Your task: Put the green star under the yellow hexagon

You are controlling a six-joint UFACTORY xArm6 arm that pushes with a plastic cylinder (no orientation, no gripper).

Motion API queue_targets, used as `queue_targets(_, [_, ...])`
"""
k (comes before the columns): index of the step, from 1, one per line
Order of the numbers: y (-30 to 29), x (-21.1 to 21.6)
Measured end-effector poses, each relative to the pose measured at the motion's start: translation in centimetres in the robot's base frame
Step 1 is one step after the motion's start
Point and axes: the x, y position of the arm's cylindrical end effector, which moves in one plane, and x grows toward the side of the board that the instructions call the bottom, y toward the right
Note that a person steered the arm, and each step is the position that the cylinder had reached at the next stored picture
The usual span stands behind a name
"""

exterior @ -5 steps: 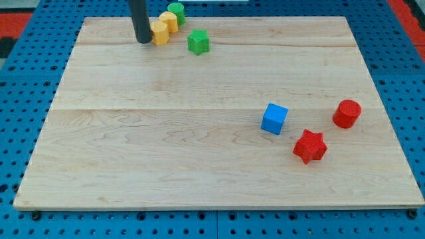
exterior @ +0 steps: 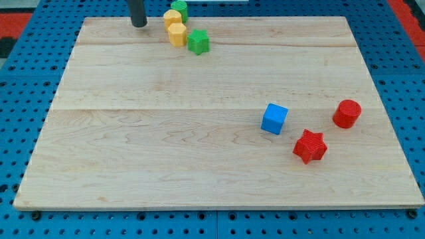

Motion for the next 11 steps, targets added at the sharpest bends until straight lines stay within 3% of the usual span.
queue_targets(2, [4.7, 0.0])
queue_targets(3, [3.4, 1.0])
queue_targets(4, [-3.4, 5.4])
queue_targets(5, [0.3, 14.8])
queue_targets(6, [7.3, 20.8])
queue_targets(7, [20.5, 19.6])
queue_targets(8, [25.6, 11.9])
queue_targets(9, [25.9, 1.5])
queue_targets(10, [22.2, -1.5])
queue_targets(11, [19.1, 0.1])
